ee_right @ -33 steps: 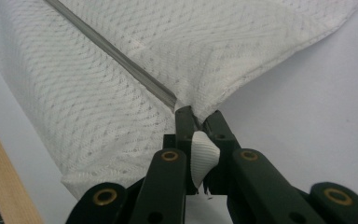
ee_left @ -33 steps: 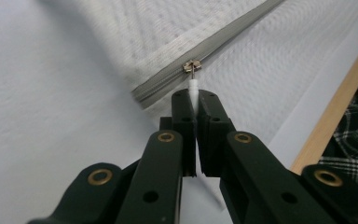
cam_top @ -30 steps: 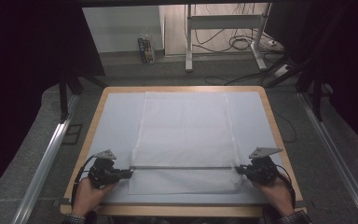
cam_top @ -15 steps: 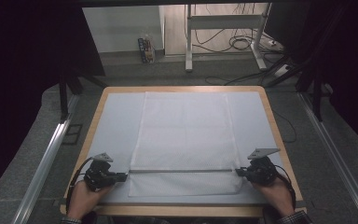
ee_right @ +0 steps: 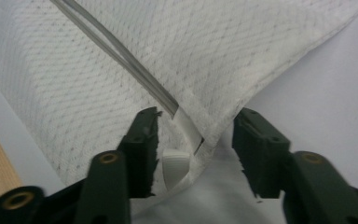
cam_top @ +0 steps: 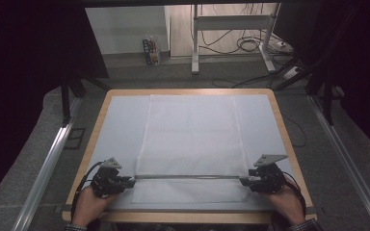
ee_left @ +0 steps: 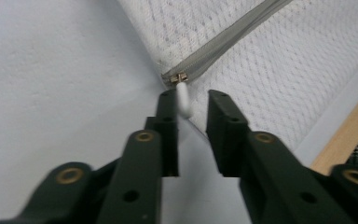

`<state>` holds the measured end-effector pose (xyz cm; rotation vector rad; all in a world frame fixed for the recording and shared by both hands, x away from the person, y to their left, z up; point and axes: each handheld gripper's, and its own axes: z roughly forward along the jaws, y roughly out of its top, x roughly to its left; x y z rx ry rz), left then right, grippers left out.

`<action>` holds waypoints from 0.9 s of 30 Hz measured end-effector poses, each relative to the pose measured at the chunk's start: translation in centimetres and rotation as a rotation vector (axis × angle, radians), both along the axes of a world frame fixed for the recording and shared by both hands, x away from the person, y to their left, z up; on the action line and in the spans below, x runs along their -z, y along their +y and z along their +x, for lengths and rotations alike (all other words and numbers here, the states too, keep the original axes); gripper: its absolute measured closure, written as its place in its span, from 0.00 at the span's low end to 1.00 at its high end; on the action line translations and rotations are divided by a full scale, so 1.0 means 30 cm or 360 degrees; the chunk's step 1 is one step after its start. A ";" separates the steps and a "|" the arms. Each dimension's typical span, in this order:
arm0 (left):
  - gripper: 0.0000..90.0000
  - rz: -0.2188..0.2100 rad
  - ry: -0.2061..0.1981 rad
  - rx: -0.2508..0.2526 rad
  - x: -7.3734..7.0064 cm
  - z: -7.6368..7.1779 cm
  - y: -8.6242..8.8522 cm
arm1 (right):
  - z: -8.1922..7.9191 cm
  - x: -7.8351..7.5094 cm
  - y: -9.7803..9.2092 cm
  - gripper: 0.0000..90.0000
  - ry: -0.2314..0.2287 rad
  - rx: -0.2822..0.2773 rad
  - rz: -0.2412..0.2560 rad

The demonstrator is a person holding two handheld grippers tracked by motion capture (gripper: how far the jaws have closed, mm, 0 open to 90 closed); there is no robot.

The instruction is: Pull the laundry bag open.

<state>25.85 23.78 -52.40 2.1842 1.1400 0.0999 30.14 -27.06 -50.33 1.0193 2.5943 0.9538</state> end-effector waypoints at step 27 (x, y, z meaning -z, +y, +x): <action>0.00 0.0029 -0.0346 -0.0123 -0.059 -0.112 -0.031 | -0.075 -0.043 -0.013 0.00 -0.0175 0.0015 0.0115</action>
